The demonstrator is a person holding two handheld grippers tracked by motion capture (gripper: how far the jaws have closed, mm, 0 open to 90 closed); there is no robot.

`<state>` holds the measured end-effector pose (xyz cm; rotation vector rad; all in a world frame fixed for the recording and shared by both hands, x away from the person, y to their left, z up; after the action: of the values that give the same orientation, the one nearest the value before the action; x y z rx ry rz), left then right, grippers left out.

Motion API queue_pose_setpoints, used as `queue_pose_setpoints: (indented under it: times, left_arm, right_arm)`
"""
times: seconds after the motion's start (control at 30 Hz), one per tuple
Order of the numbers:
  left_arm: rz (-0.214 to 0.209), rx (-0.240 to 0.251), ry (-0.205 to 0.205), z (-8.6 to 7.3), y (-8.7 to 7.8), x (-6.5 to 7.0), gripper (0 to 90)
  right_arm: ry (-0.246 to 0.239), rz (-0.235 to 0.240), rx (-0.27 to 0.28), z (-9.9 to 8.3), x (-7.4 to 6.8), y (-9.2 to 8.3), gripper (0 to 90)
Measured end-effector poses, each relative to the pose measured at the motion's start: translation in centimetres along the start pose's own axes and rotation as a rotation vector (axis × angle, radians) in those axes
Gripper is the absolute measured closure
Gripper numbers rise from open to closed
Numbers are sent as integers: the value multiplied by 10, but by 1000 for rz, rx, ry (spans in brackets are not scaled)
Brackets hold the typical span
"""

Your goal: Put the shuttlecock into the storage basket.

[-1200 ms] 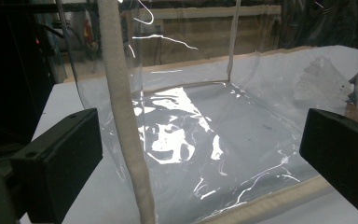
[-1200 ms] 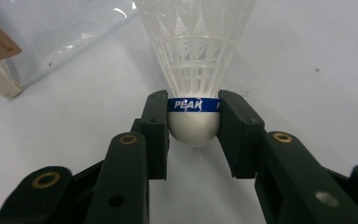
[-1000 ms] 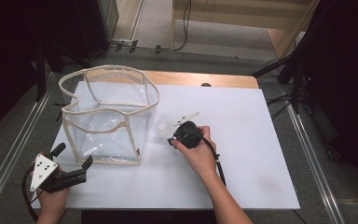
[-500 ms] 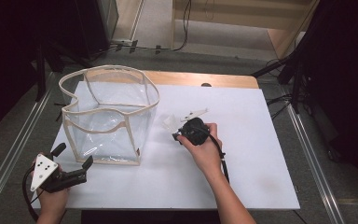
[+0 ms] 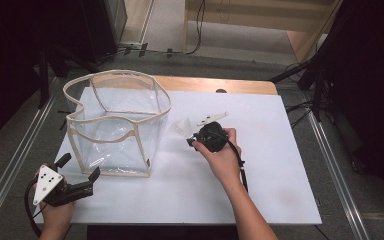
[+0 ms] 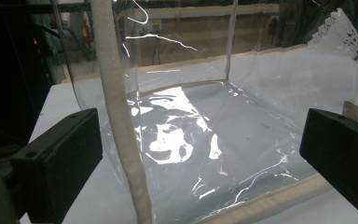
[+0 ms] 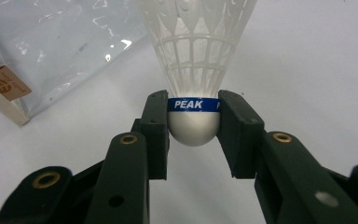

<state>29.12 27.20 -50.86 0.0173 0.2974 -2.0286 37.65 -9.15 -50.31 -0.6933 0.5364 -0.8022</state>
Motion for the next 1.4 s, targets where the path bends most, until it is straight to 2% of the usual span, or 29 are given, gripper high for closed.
queue_pose_setpoints:
  times: [0.97,1.0,1.23,1.4]
  left_arm:
    - [-1,-6,2,-1,1,1,0]
    - [-1,-6,2,-1,1,1,0]
    - [0,-5,2,0,0,0,0]
    - [0,-6,4,0,0,1,0]
  right_arm:
    - [16,-6,72,17,7,-28,632]
    - [3,-9,77,18,8,-28,632]
    - [15,-6,88,23,7,-32,632]
    - [7,-5,104,27,8,-37,632]
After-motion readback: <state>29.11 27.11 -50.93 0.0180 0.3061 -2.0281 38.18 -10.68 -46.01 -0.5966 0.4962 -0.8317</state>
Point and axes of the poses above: each handheld gripper's, and its own axes: y roughly forward along the jaws, z roughly out of its top, x roughly to its right, the point moved 7 cm from there along y, roughly forward along the jaws, and after that the axes turned 5 degrees about y, right-handed, at the moved point
